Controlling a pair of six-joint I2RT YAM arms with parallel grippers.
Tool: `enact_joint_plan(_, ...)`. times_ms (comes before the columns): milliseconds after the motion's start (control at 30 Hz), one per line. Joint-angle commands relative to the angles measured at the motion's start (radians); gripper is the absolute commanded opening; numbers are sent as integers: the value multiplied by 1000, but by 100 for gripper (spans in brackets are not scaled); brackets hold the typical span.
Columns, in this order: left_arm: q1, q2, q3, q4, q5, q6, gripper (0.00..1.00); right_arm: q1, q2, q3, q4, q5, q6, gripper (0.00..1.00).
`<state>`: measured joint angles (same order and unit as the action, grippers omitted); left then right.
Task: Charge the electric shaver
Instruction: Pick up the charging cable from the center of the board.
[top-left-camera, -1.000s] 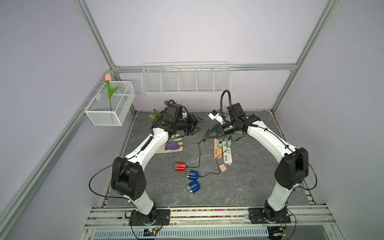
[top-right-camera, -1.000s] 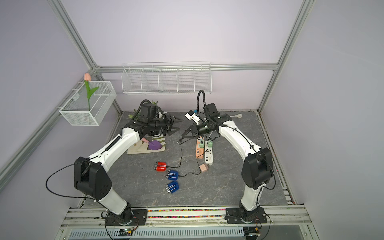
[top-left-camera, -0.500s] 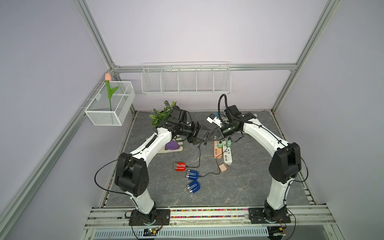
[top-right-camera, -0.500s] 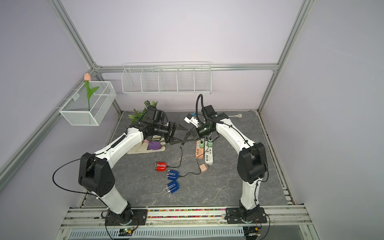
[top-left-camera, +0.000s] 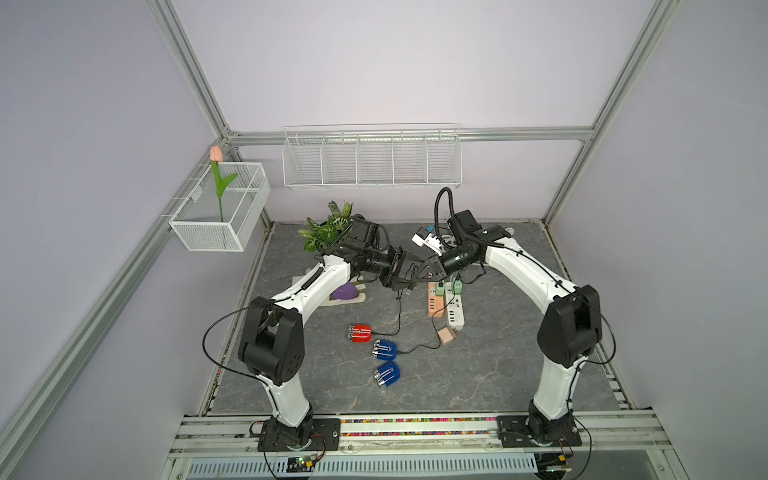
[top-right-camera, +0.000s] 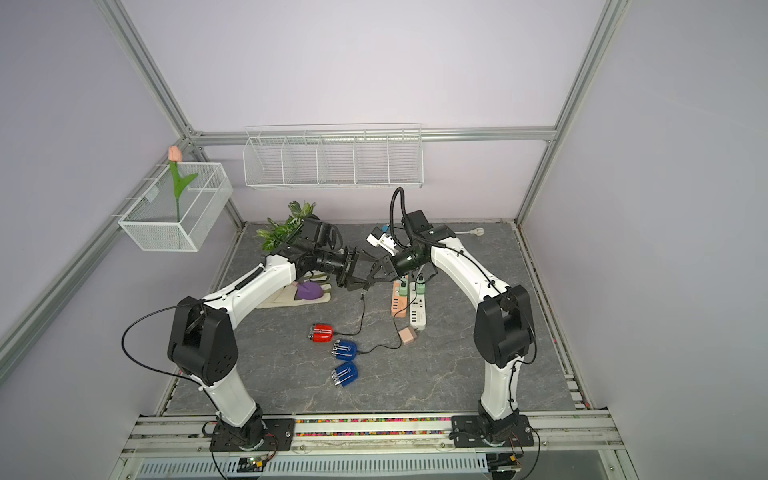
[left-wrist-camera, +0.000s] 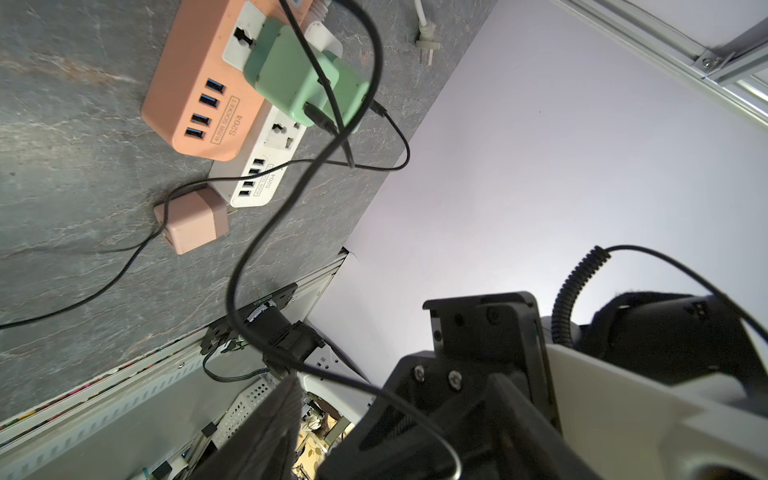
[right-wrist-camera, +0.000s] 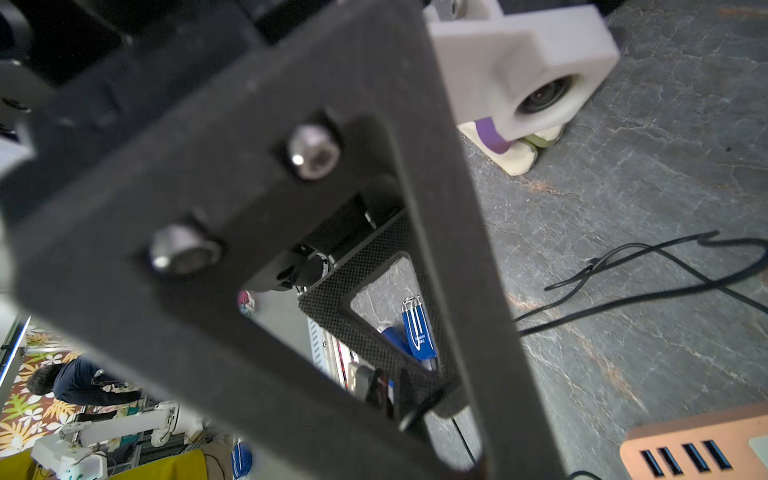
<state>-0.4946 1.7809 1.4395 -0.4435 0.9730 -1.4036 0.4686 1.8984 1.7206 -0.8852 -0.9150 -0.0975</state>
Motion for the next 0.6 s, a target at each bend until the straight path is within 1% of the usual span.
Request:
enact_joint_plan(0, -26, 16, 19, 4, 19, -33, 60, 14, 7, 3, 19, -4, -24, 7)
enact_joint_plan(100, -26, 21, 29, 9, 7, -28, 48, 18, 5, -2, 8, 7, -32, 7)
enact_joint_plan(233, -27, 34, 48, 6, 6, -23, 36, 17, 3, -13, 3, 12, -39, 7)
enact_joint_plan(367, -28, 31, 55, 0, -4, -27, 20, 16, 1, -15, 6, 17, -35, 7)
enact_joint_plan(400, -28, 28, 51, 1, -11, -31, 12, 16, -1, -18, 9, 19, -30, 7)
enact_joint_plan(433, -28, 26, 48, 2, -19, -39, 7, 15, -4, -21, 12, 21, -26, 7)
enact_joint_plan(467, -27, 20, 41, 12, -34, -54, 1, 14, -10, -26, 17, 20, -19, 7)
enact_joint_plan(533, -27, 4, 12, 69, -63, -110, 0, 12, -35, -65, 60, 17, 18, 8)
enact_joint_plan(567, -27, -7, -10, 111, -87, -153, 0, 9, -60, -100, 106, 13, 52, 12)
